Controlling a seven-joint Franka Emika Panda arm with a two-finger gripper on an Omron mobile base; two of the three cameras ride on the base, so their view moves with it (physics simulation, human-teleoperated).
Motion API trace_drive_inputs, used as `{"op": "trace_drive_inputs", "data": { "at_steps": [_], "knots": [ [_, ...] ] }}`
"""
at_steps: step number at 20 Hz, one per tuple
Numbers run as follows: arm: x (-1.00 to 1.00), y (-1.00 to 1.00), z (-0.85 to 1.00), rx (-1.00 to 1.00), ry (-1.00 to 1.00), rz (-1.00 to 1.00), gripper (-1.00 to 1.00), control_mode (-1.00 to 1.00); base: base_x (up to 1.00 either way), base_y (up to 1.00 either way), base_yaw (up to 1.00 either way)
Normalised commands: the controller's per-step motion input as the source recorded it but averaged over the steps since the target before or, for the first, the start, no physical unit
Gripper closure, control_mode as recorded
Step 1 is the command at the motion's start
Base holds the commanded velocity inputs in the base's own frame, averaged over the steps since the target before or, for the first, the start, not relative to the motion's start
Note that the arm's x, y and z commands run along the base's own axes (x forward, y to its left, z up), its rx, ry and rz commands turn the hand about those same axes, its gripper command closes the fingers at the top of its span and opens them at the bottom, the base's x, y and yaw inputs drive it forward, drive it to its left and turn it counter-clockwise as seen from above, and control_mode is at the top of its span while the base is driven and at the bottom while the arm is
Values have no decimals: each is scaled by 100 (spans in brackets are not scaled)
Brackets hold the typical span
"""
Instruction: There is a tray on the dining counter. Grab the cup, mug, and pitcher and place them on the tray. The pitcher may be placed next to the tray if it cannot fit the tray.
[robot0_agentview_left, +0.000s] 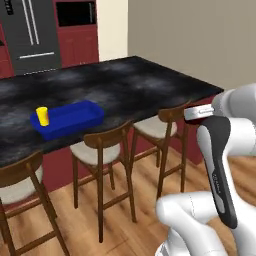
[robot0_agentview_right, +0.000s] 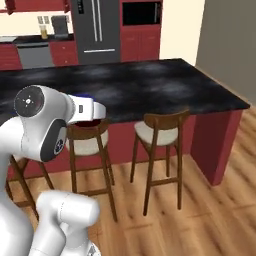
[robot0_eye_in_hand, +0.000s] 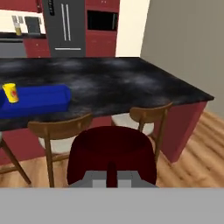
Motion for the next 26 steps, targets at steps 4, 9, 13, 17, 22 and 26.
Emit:
{"op": "trace_drive_inputs", "data": {
  "at_steps": [4,9,13,17,22,26],
  "knots": [
    [0,0,0,0,0,0,100,100,77,-51,71],
    [0,0,0,0,0,0,100,100,59,-62,65],
    [0,0,0,0,0,0,100,100,47,-56,59],
    [0,0,0,0,0,0,100,100,30,-25,39],
    [0,0,0,0,0,0,100,100,51,-6,23],
    [0,0,0,0,0,0,100,100,67,0,19]
  ]
}}
